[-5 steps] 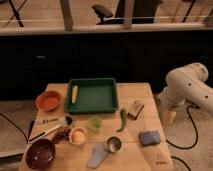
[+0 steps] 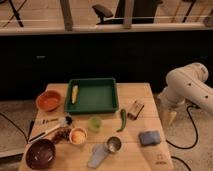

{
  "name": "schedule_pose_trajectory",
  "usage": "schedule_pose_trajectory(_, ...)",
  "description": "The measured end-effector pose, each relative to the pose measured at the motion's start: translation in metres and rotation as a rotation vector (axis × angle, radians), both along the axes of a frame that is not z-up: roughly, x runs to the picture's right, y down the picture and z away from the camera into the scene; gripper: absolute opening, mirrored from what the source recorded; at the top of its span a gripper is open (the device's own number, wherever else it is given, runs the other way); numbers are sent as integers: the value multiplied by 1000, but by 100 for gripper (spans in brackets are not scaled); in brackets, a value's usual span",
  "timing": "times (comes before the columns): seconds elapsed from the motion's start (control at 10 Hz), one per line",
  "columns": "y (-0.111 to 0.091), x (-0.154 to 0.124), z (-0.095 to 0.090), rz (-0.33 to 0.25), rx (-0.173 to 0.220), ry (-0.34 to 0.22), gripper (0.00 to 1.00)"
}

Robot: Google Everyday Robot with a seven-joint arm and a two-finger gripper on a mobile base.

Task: Wipe tray with sponge

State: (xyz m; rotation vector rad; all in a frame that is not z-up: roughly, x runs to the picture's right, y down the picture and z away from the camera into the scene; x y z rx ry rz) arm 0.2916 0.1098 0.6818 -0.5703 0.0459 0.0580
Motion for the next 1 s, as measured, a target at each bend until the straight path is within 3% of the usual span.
schedule_pose_trajectory(0.9, 0, 0, 0, -1, 0, 0, 80)
schedule_pose_trajectory(1.0, 6, -1, 0, -24, -2, -1, 80)
